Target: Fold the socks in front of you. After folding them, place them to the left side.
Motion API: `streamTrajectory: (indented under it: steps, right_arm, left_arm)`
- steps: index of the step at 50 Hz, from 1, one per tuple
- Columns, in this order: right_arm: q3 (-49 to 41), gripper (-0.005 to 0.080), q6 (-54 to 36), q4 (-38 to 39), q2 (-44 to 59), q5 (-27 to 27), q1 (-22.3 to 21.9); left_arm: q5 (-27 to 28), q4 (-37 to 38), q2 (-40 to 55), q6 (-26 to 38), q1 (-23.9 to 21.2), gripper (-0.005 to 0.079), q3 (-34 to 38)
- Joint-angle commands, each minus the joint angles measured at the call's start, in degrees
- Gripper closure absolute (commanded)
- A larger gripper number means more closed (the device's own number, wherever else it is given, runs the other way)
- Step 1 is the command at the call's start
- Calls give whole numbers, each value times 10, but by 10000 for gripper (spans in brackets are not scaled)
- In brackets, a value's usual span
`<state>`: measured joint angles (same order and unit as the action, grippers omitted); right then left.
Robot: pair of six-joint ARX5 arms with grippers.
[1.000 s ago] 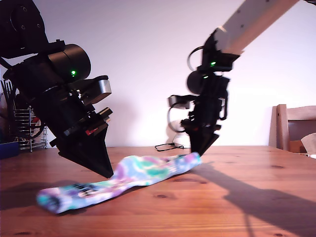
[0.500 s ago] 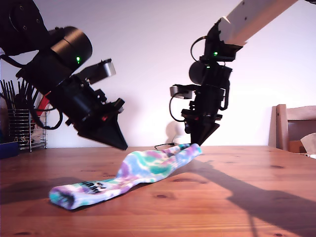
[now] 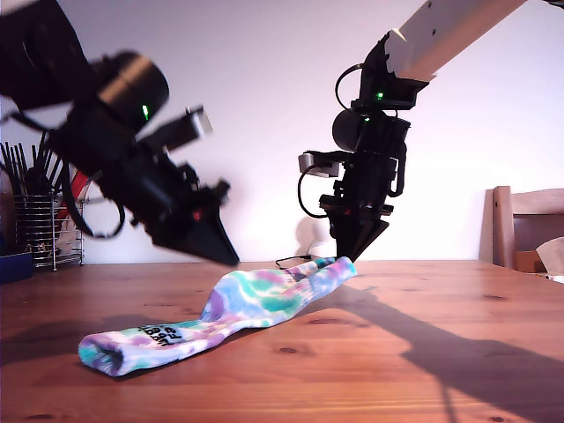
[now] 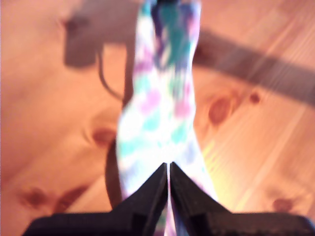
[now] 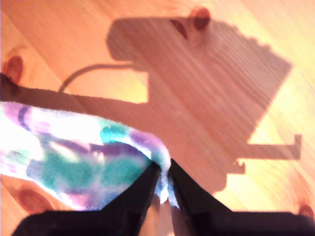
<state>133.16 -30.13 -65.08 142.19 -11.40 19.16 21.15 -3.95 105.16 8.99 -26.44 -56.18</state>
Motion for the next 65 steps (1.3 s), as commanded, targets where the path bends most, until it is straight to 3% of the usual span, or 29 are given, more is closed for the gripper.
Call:
streamTrajectory:
  steps: [1, 11, 26, 54, 65]
  right_arm:
    - [-3, 765, -3, -3, 0, -2, 2]
    - [-3, 765, -3, -14, 0, -2, 4]
    - [-3, 765, -3, -22, 0, -7, 15]
    - [3, 765, 5, -40, -80, -42, 40]
    - [5, 765, 19, -67, -101, -67, 74]
  left_arm:
    - [2, -17, 24, 0, -2, 761, 5]
    - [-2, -80, 55, 0, -2, 762, 5]
    - [-2, -105, 98, 0, -2, 762, 5]
    - [-3, -109, 104, 5, -3, 762, 5]
    - [-3, -116, 104, 4, -3, 762, 5]
